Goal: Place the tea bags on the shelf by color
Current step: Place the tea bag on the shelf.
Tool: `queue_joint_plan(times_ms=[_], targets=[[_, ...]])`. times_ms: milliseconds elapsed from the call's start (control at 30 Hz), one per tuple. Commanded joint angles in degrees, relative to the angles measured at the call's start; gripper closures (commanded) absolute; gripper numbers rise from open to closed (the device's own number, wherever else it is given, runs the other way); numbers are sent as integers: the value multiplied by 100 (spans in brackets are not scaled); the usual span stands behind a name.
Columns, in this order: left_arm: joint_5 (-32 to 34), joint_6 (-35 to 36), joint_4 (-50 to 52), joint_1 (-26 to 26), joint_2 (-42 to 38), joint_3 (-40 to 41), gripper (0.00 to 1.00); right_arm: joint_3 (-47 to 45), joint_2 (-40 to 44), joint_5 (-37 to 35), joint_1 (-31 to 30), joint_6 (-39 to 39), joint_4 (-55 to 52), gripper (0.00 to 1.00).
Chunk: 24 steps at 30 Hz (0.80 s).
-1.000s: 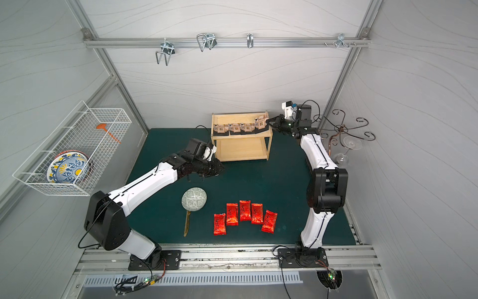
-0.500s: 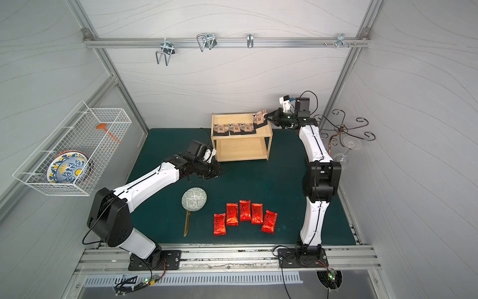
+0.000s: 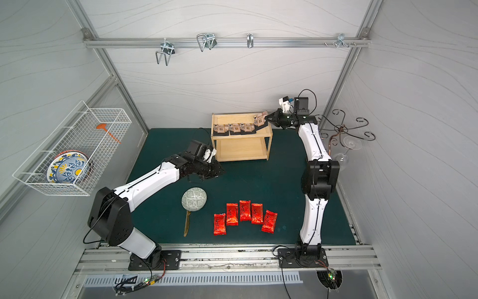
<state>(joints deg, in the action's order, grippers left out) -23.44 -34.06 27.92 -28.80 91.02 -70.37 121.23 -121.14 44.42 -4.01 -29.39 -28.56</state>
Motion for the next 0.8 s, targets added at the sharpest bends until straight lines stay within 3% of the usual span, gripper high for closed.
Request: queue_joint_plan(times_ms=[0, 200, 500, 767], targets=[[-101, 67, -292, 45, 65, -39, 63, 202, -194, -106, -45, 166, -284, 97], [-139, 49, -321, 81, 56, -21, 63, 437, -332, -240, -62, 269, -513, 92], [-182, 7, -382, 118, -9, 9, 63, 984, -437, -618, -56, 536, -1075, 67], [-208, -29, -462, 131, -98, 107, 63, 1333, -563, -782, -123, 648, -1316, 65]])
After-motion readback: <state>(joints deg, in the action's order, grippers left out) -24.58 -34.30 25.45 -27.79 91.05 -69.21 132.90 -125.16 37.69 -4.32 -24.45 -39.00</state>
